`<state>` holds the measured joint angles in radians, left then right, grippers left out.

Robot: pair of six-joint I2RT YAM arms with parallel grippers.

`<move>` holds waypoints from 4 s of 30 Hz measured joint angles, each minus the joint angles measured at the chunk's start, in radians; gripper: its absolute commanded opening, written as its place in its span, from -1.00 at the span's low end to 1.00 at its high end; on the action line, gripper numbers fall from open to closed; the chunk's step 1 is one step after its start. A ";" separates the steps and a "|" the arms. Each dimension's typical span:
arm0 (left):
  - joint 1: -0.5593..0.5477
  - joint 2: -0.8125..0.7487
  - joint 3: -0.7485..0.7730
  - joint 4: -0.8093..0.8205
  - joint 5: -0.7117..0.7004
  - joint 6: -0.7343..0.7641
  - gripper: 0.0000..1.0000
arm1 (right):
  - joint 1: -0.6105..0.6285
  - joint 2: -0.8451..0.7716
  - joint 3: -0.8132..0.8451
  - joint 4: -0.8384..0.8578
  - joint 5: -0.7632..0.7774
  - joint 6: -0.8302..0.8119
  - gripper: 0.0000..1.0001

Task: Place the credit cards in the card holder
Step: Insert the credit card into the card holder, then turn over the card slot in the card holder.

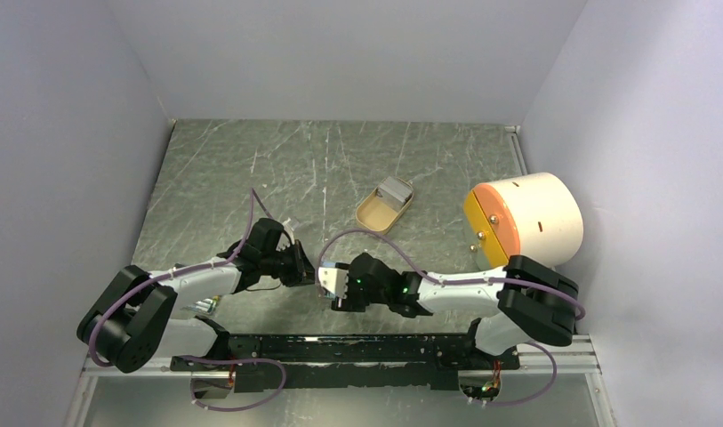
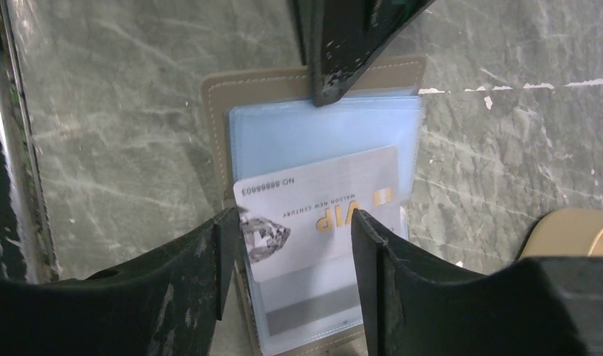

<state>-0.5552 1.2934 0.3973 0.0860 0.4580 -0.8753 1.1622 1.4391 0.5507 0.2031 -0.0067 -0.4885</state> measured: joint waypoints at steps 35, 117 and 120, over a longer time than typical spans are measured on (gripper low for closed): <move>0.000 -0.047 -0.021 -0.025 -0.046 -0.028 -0.82 | -0.078 -0.011 0.092 -0.236 0.087 1.335 0.26; 0.000 -0.052 -0.031 0.041 0.033 -0.030 -0.82 | -0.185 0.101 -0.002 0.157 -0.060 1.371 0.33; 0.000 -0.051 -0.031 0.048 0.040 -0.031 -0.82 | -0.191 0.101 -0.021 0.194 -0.079 1.374 0.33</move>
<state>-0.5549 1.2427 0.3660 0.1341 0.4980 -0.9062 0.9714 1.5406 0.5301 0.3969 -0.0856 0.8856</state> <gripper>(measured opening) 0.097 0.665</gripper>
